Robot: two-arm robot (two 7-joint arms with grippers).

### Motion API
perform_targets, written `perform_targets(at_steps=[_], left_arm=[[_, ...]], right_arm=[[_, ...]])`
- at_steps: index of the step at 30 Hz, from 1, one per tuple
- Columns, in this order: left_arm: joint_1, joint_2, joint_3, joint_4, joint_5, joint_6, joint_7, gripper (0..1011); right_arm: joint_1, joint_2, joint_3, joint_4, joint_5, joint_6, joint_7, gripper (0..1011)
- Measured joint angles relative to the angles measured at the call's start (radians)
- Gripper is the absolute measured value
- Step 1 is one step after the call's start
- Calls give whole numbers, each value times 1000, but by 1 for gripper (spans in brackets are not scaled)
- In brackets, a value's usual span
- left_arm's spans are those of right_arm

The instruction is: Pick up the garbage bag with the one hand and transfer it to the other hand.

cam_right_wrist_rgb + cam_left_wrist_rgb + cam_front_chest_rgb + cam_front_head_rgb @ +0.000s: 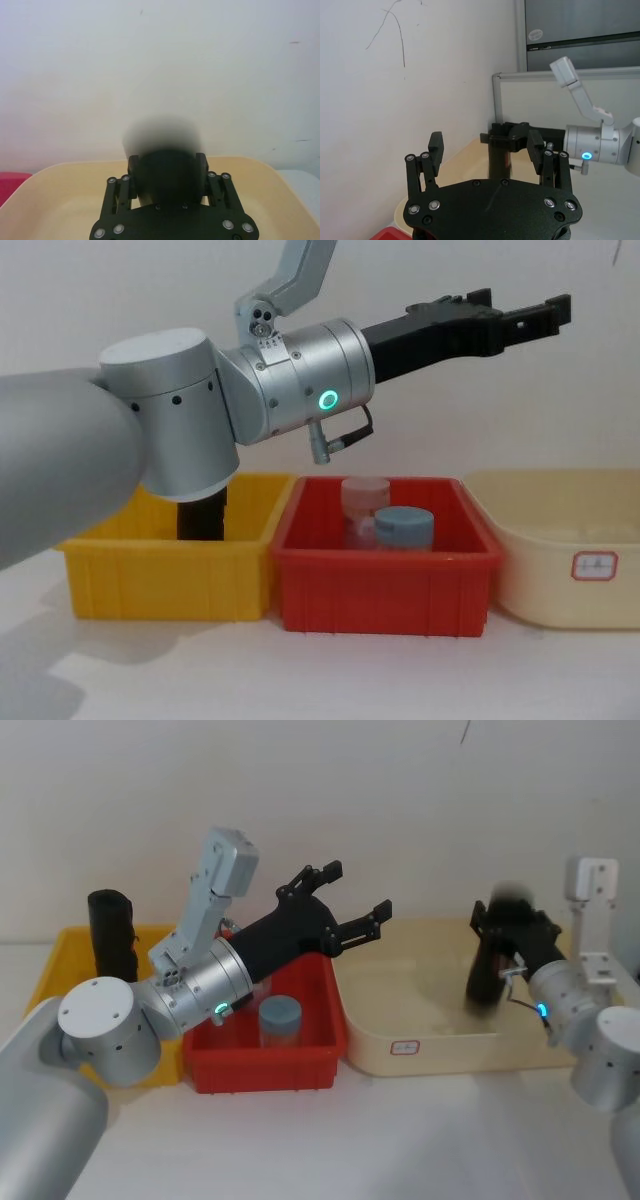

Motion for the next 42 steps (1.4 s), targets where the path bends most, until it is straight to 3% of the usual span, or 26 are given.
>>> perform_targets(at_steps=[7, 13, 27, 42], left_arm=[[0, 0, 0, 0, 0, 0, 0, 1000], [0, 0, 0, 0, 0, 0, 0, 1000], [18, 14, -3, -32, 7, -2, 27, 1000], [152, 100, -48, -251, 79, 4, 194, 1000]], right_arm=[[-35, 23, 32, -65, 37, 29, 47, 873], [-65, 36, 36, -120, 60, 49, 83, 1002], [-142, 51, 26, -259, 99, 89, 137, 1000], [-218, 64, -44, -360, 104, 129, 184, 999]])
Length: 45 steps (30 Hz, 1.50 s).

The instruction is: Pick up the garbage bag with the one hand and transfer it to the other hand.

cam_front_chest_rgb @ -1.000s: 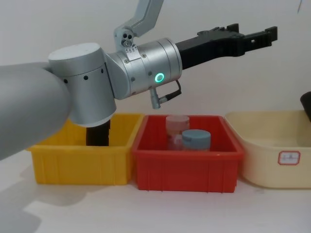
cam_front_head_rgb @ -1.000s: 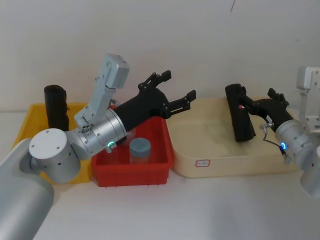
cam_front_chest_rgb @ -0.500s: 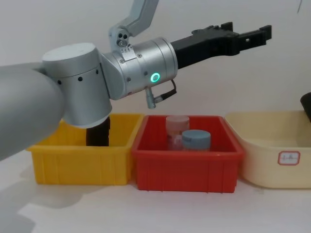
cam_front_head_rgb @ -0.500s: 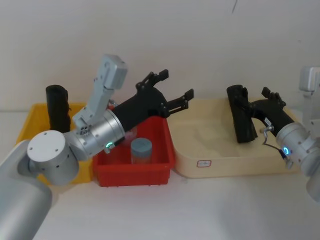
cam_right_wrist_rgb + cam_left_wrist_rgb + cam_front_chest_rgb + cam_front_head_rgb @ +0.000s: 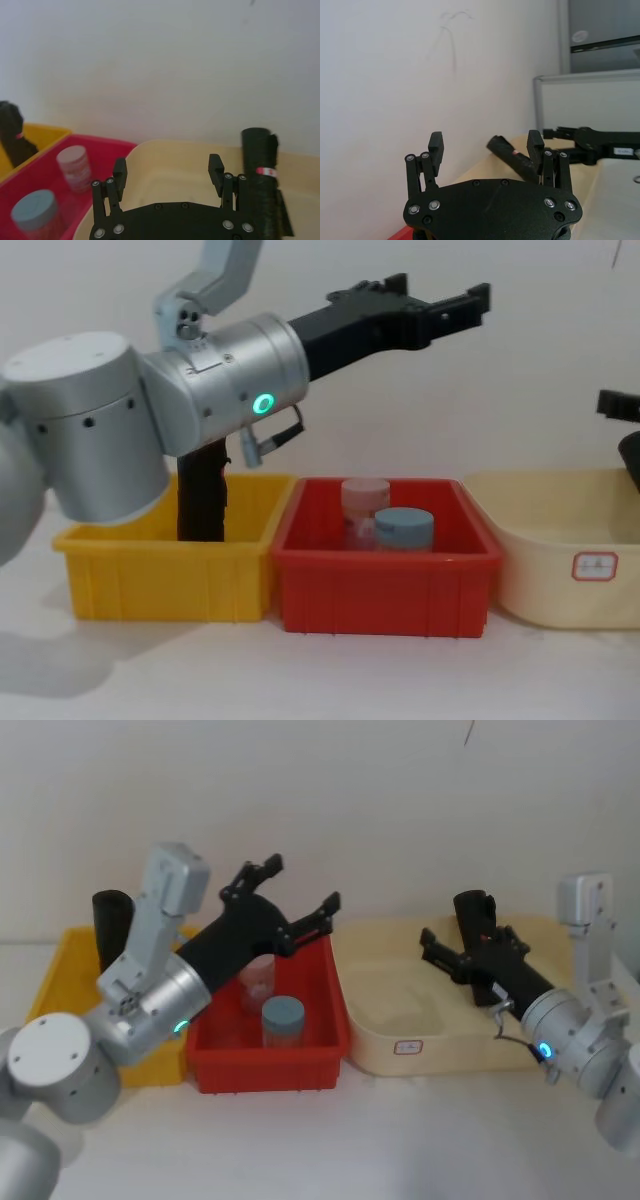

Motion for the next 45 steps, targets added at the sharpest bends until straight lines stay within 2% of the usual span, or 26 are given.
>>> perform_targets(at_steps=[2, 6, 9, 12, 16, 19, 20, 22, 31, 40, 45], left_arm=[[39, 22, -15, -57, 18, 4, 41, 1000], [77, 42, -32, -111, 35, 7, 82, 1000], [132, 69, -58, -182, 54, 6, 132, 1000], [170, 85, -77, -223, 63, 2, 159, 1000], [246, 110, -118, -292, 72, -23, 211, 1000], [298, 124, -145, -327, 73, -45, 241, 1000], [298, 124, -145, -327, 73, -45, 241, 1000], [339, 136, -170, -358, 73, -65, 265, 1000], [416, 156, -213, -413, 74, -100, 307, 1000], [451, 166, -233, -438, 75, -116, 327, 1000], [464, 169, -240, -447, 75, -122, 333, 1000]], right_arm=[[-7, 1, -13, -8, -2, 4, 4, 1000], [-17, 2, -34, -18, -7, 10, 10, 1000], [-25, 4, -57, -29, -14, 15, 17, 999], [-31, 5, -76, -36, -19, 17, 22, 999], [-36, 6, -96, -42, -26, 17, 27, 1000], [-39, 7, -111, -46, -30, 17, 31, 1000], [-39, 8, -114, -47, -31, 17, 32, 999], [-41, 10, -125, -50, -35, 17, 34, 999], [-38, 20, -168, -60, -59, 13, 39, 1000], [-17, 33, -221, -58, -105, 11, 39, 1000], [5, 40, -261, -49, -144, 16, 40, 1000]])
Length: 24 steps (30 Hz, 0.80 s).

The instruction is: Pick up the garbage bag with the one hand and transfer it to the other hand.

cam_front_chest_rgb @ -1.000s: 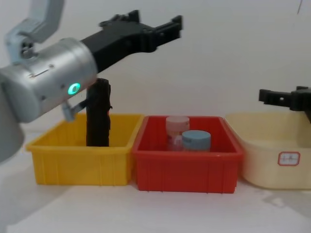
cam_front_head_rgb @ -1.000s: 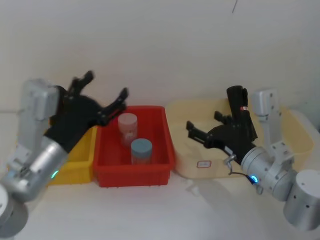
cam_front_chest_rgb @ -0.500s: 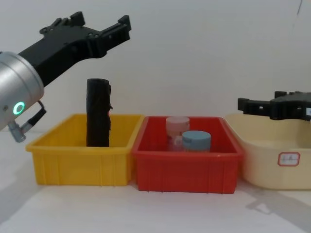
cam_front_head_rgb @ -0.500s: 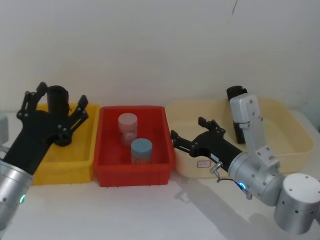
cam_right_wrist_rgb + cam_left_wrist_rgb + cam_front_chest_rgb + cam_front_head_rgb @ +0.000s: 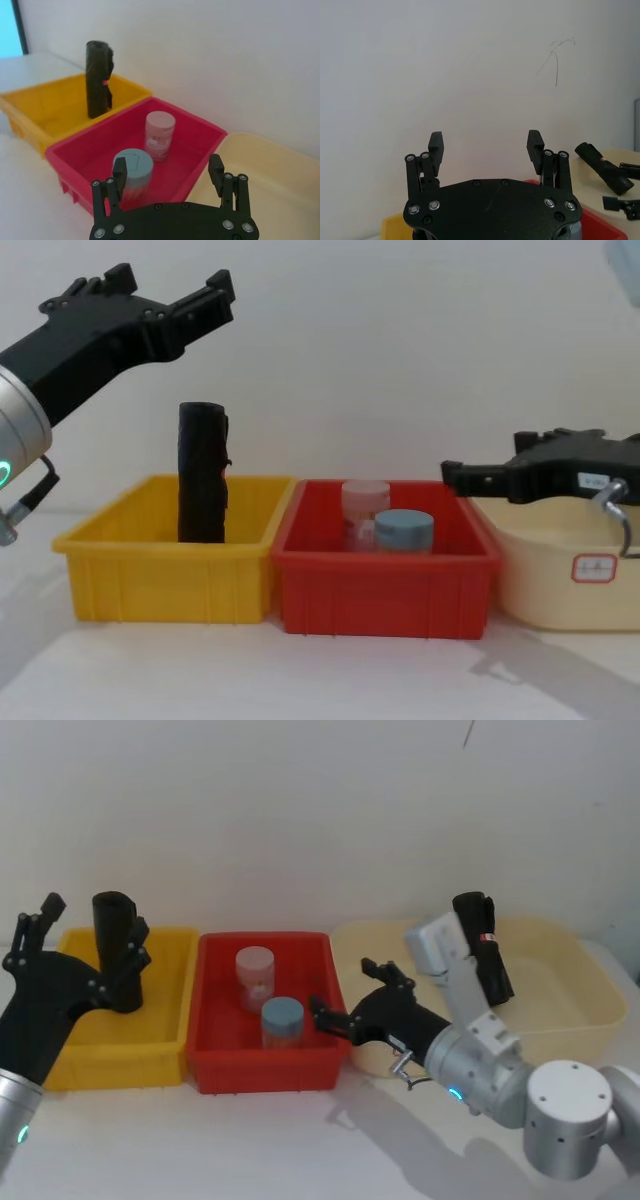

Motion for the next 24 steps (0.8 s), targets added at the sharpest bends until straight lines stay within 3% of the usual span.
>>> perform_targets(at_steps=[11, 16, 24], left_arm=[[14, 4, -8, -10, 0, -6, 8, 1000], [17, 4, -9, -12, 0, -8, 10, 1000], [20, 5, -11, -14, 0, -9, 11, 1000]], right_arm=[[59, -3, -75, 36, -60, 45, 32, 1000], [79, -13, -86, 51, -58, 75, 49, 1000], [109, -39, -86, 82, -18, 141, 79, 1000]])
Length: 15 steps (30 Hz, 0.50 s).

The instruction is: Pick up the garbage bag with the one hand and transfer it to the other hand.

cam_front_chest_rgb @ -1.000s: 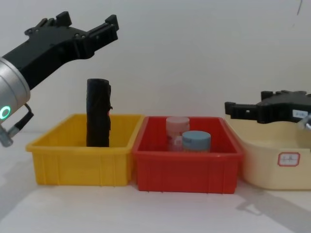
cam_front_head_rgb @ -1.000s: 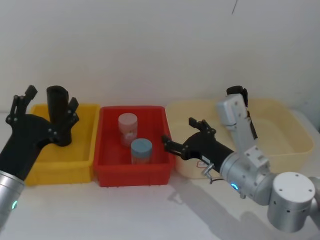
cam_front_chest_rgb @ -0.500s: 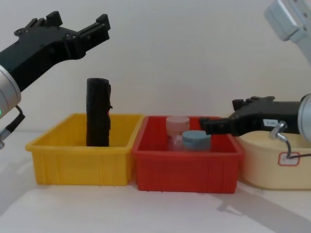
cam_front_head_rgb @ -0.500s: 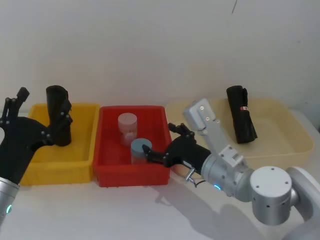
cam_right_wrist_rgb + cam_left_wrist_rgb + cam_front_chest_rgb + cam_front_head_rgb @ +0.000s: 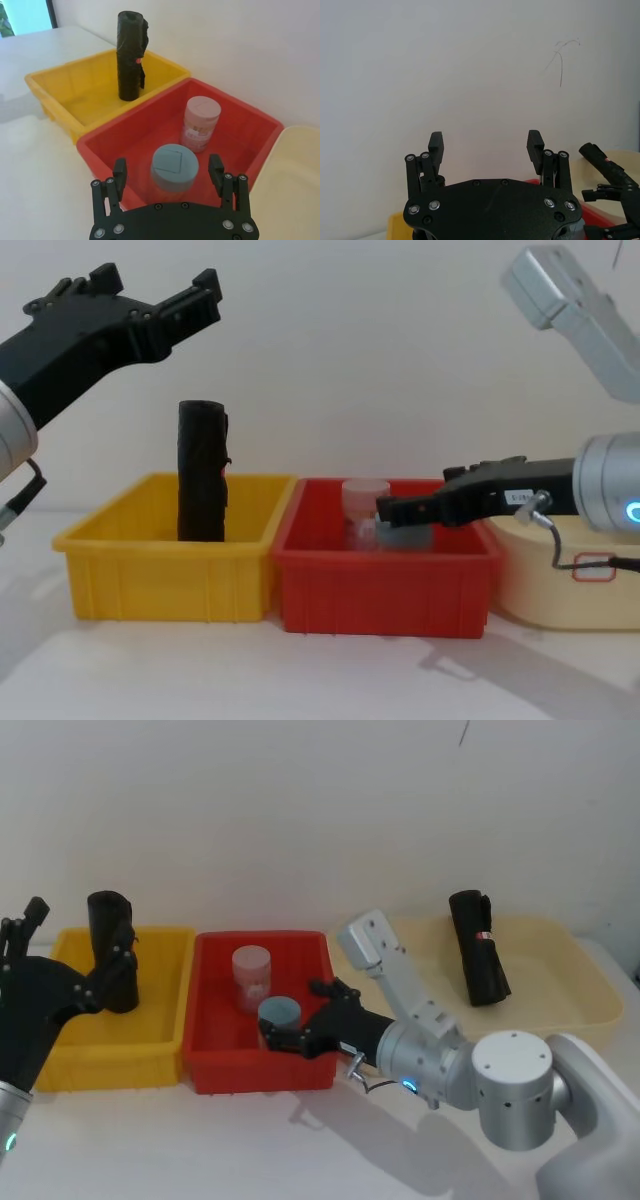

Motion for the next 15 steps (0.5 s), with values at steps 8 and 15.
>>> perform_targets(at_steps=[8, 15], left_arm=[[2, 1, -1, -1, 0, -1, 1, 1000], [2, 1, -1, -1, 0, -1, 2, 1000]], right_arm=[[31, -30, 8, 34, 43, 55, 19, 1000], [49, -45, 5, 56, 52, 64, 20, 1000]])
